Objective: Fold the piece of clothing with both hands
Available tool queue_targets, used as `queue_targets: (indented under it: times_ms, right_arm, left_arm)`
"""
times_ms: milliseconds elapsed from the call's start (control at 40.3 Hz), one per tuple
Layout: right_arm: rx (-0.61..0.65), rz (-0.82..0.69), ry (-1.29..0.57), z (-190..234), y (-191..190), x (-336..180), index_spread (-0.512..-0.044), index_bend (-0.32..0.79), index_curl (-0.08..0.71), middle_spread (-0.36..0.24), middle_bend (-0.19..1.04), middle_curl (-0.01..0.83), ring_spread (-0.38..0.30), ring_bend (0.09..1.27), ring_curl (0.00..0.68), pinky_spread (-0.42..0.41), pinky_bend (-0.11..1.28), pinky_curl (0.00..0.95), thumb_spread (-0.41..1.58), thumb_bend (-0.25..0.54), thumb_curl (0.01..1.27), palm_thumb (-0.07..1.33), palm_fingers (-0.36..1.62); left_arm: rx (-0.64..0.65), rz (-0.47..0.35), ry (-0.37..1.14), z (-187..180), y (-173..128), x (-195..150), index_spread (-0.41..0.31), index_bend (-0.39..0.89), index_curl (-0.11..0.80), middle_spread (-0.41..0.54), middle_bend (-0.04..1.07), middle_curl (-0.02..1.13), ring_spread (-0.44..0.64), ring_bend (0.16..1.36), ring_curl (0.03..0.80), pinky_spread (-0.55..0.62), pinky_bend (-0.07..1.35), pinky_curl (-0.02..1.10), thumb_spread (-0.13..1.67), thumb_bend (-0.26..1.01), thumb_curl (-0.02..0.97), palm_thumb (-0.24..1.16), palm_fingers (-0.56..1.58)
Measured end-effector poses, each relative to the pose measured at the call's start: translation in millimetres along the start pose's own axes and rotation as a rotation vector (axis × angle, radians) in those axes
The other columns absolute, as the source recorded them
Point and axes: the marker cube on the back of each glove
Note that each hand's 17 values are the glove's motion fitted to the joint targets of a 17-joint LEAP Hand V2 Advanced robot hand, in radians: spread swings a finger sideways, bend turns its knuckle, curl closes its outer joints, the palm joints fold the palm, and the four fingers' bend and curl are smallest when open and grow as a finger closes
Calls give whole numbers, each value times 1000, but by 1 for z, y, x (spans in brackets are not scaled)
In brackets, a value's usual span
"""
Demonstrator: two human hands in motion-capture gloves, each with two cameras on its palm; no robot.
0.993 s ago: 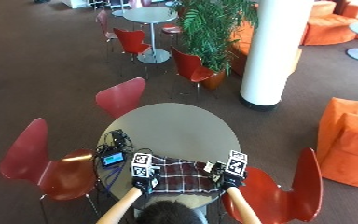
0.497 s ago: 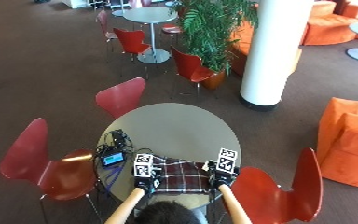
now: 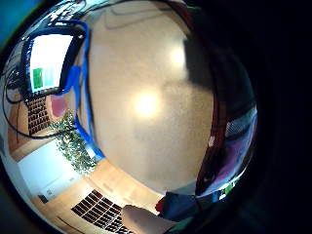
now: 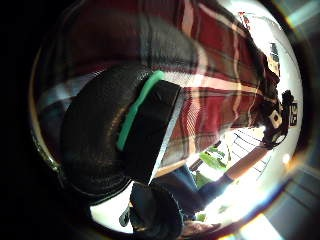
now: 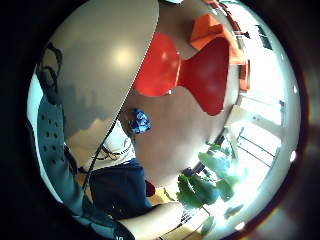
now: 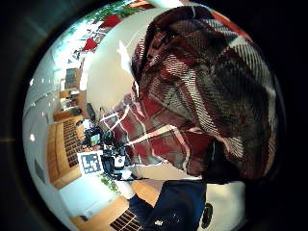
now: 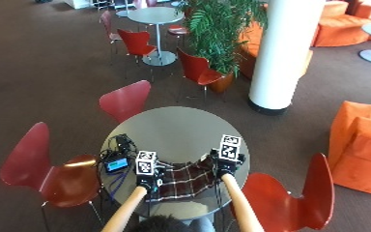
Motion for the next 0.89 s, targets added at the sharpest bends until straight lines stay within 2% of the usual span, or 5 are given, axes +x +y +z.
queue_targets:
  times_ms: [124, 223, 372, 596, 894]
  right_arm:
    - [198, -10, 78, -41, 14, -24, -267, 168, 290, -232, 403, 525, -257, 691, 466, -378, 608, 371, 420, -34, 614, 943, 1300]
    - [195, -19, 130, -58, 24, -42, -269, 162, 308, -232, 401, 527, -258, 693, 468, -380, 607, 375, 393, -37, 629, 944, 1298]
    - [191, -15, 225, -73, 42, -66, -271, 155, 328, -236, 402, 529, -260, 698, 471, -380, 604, 381, 368, -38, 646, 943, 1296]
    - [151, 2, 270, -73, 38, -113, -274, 121, 337, -244, 420, 535, -263, 705, 475, -382, 609, 391, 339, -38, 668, 941, 1276]
    - [53, -109, 325, -13, 48, -266, -221, -224, 107, -243, 549, 574, -261, 886, 516, -378, 808, 442, 459, -37, 673, 941, 1067]
  left_arm:
    - [31, 24, 11, -25, 7, -10, -60, 141, 326, 185, 180, 286, 404, 547, 317, 341, 424, 342, 1147, -14, 235, 23, 106]
    - [89, 11, 17, -43, 4, -25, -60, 145, 324, 178, 179, 292, 393, 552, 317, 322, 428, 347, 1156, -14, 236, 32, 110]
    - [227, 62, 61, -43, -49, -53, -60, 148, 320, 169, 180, 296, 384, 552, 313, 306, 432, 349, 1167, -14, 239, 43, 119]
    - [293, 5, 98, -63, -25, -98, -60, 154, 317, 167, 174, 298, 374, 560, 309, 296, 428, 348, 1176, -16, 241, 46, 125]
    - [704, -64, 311, -105, 24, -165, -85, 265, 371, 90, 201, 316, 268, 509, 285, 203, 341, 321, 1263, 43, 265, 200, 397]
